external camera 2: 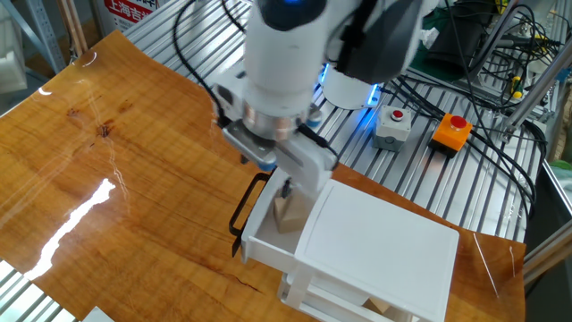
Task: Put things in the drawer
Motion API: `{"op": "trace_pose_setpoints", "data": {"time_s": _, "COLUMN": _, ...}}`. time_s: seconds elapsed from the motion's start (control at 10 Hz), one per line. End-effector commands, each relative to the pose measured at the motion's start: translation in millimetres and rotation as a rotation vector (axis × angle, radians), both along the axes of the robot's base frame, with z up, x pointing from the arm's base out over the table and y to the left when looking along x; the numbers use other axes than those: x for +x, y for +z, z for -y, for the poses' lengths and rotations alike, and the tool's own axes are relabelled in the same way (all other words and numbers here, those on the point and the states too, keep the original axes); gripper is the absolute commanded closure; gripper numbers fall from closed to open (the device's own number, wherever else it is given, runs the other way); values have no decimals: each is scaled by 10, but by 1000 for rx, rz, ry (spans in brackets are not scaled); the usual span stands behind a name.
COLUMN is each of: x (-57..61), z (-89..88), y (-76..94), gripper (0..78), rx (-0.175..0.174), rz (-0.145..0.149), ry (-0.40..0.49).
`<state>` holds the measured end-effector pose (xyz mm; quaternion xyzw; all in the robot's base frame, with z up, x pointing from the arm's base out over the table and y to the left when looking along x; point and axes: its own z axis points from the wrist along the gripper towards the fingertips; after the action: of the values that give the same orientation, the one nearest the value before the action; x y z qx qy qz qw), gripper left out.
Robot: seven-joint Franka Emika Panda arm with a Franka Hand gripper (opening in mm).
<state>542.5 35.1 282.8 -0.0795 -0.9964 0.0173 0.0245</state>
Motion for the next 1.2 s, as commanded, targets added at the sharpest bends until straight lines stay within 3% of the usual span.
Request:
{"op": "trace_pose_setpoints", "data": {"time_s": 0.1, "x": 158, "z": 252, "y": -52, "gripper": 1, "rx": -9, "rz": 6, "ry": 74}}
{"op": "trace_pose_setpoints", "data": {"time_s": 0.8, "x": 294, "z": 482, "y": -193, "gripper": 1, "rx": -7, "rz": 11, "ry": 143}}
{"op": "trace_pose_setpoints", "data": {"time_s": 1.2, "x": 316, "z": 519, "y": -226, "gripper": 1, "rx": -5, "rz": 8, "ry": 157}}
